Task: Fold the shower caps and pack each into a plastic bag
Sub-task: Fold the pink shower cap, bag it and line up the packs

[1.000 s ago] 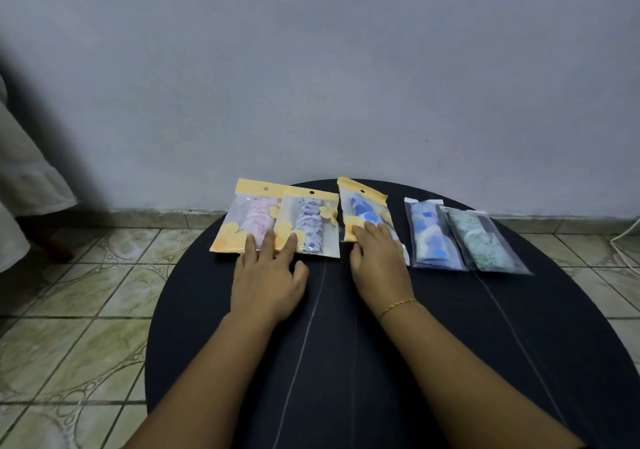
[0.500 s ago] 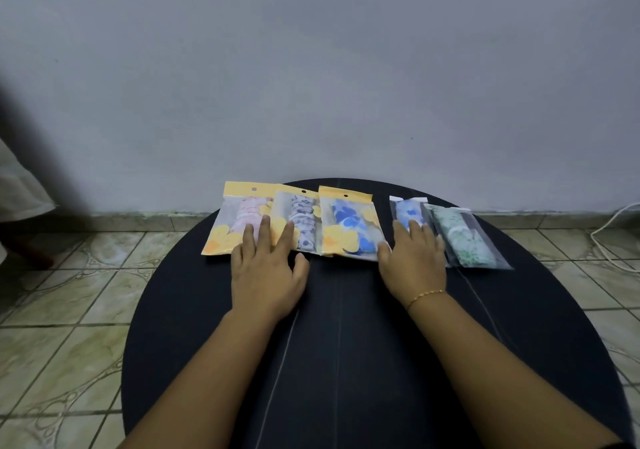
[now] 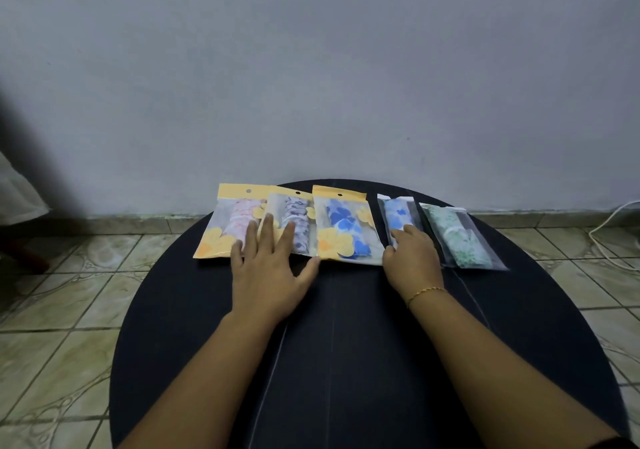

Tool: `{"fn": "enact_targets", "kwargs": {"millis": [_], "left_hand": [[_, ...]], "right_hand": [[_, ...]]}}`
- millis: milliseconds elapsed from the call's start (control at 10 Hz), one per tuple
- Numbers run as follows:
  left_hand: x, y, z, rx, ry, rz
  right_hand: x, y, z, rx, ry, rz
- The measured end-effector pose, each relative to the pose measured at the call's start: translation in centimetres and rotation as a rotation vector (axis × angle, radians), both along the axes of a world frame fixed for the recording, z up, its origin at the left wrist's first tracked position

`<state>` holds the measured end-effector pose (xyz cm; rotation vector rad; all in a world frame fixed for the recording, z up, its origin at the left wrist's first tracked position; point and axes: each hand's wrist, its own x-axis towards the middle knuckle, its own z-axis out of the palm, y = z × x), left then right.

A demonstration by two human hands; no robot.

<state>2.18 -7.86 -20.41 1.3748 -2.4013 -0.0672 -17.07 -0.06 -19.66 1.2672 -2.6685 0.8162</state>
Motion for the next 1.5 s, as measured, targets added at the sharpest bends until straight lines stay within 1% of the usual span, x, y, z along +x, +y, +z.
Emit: {"fn": "enact_targets", "kwargs": {"millis": [100,200,300,400,500,600,700,800,900,1100,1400,1500], "left_hand": [[-1.3,1.0,0.2,-0.141,0.057,-0.204],[-3.1,2.4,-0.1,-0.153,-0.004,-0.376],[-3.8,2.6,-0.5,-0.034,-0.076,-0.359],[-3.8,2.5,-0.4,0.037,-0.102,-0.312],[-3.8,2.7,-0.3,0.058,-0.117,-0.319],[-3.8,2.6,-0.2,0.048,-0.113,-0.313],[-3.7,2.7,-0.2,0.055,-0.124,-0.317],[-3.8,2.7,-0.2,0.057,-0.132,-0.319],[-3.8,2.6,-0.3,0.061,-0.133,-0.313],[-3.8,2.7,-0.2,0.073,-0.134,-0.307],[-3.8,2.7,-0.2,0.081,-0.142,-0.305],[-3.8,2.7,-0.1,0.084,-0.142,-0.307]], "right_hand": [[0.2,-0.2,-0.1,-0.007,-0.009,0.002],[0.1,-0.5,0.0,-0.018,-0.045,-0.003],[-0.1,-0.5,0.3,-0.037,-0.093,0.002],[-0.1,-0.3,0.6,-0.050,-0.101,0.014],[0.3,-0.2,0.9,-0.041,-0.069,0.075],[-0.1,0.1,1.0,-0.103,-0.040,0.111],[-2.2,1.0,1.3,-0.063,0.096,-0.043],[-4.3,2.7,1.5,0.187,0.018,-0.257],[-5.2,3.5,1.3,0.255,-0.082,-0.263],[-4.9,2.9,1.9,0.148,-0.153,-0.214],[-3.4,2.4,2.1,0.146,-0.133,-0.194],[-3.5,2.5,2.0,0.183,-0.064,-0.197]]}}
